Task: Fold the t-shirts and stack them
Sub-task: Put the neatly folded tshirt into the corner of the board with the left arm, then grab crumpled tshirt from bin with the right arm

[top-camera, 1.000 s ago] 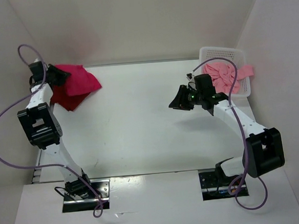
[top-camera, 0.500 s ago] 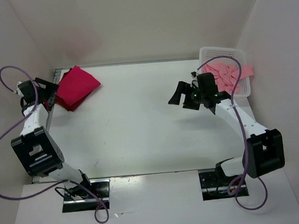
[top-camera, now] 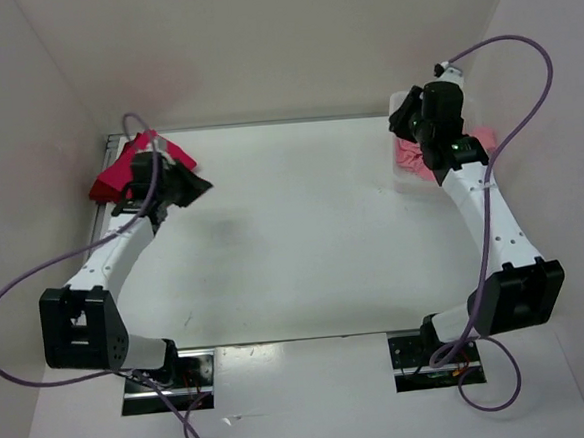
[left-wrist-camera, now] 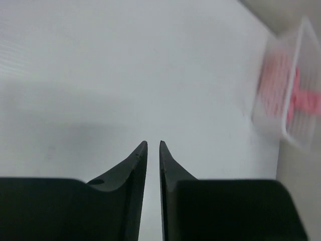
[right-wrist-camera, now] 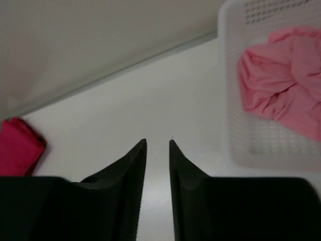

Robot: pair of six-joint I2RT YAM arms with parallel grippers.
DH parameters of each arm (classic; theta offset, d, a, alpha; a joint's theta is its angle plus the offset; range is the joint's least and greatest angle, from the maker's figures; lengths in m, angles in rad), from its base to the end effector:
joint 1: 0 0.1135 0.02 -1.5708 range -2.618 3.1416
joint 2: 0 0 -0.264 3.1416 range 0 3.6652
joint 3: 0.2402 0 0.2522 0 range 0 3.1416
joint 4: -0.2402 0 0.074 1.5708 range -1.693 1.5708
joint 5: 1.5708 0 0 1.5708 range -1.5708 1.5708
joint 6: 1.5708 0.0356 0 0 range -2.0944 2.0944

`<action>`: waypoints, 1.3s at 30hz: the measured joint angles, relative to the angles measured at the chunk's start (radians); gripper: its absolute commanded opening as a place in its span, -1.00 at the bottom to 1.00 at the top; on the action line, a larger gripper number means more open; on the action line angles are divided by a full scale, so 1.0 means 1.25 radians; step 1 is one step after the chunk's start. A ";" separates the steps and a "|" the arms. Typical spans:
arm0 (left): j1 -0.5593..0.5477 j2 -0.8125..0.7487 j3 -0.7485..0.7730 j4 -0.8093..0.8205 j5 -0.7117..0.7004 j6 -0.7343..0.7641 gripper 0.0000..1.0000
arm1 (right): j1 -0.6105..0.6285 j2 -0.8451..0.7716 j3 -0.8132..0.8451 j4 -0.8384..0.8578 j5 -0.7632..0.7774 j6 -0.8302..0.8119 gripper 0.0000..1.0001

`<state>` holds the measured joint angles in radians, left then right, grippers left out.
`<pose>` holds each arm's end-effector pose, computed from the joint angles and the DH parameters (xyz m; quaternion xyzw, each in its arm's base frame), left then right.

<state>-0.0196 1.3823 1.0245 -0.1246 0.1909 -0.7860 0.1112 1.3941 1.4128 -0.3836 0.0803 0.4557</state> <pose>0.3173 -0.0130 0.2927 -0.2727 0.8083 -0.2770 0.4422 0.3180 0.0326 0.3989 0.1635 0.8069 0.1267 0.5533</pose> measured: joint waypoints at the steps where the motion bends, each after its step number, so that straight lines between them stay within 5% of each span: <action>1: -0.050 0.000 -0.004 -0.002 0.016 0.011 -0.60 | -0.012 0.001 0.006 0.016 0.026 -0.010 -0.55; 5: -0.201 0.000 -0.059 -0.003 0.058 0.038 -0.63 | -0.078 0.068 0.075 0.016 0.099 0.005 -0.62; 8: -0.268 0.002 -0.108 -0.012 0.080 0.043 -0.60 | -0.131 0.197 0.157 0.019 0.154 0.056 -0.36; 14: -0.292 0.002 -0.144 -0.020 0.117 0.049 -0.51 | -0.182 0.435 0.197 -0.024 0.190 0.208 -0.28; 19: -0.292 -0.016 -0.148 -0.021 0.140 0.064 -0.46 | -0.210 0.534 0.200 -0.070 0.192 0.373 0.18; 31: -0.316 -0.027 -0.194 -0.025 0.178 0.062 -0.41 | -0.193 0.612 0.314 -0.089 0.222 0.578 0.18; 39: -0.316 -0.013 -0.194 -0.025 0.181 0.062 -0.39 | -0.172 0.658 0.301 -0.085 0.204 0.617 -0.03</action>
<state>-0.4152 1.3666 0.7818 -0.1562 0.4175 -0.7086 -0.1043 2.2166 1.7893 -0.4892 0.3359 1.2270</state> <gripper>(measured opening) 0.304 0.506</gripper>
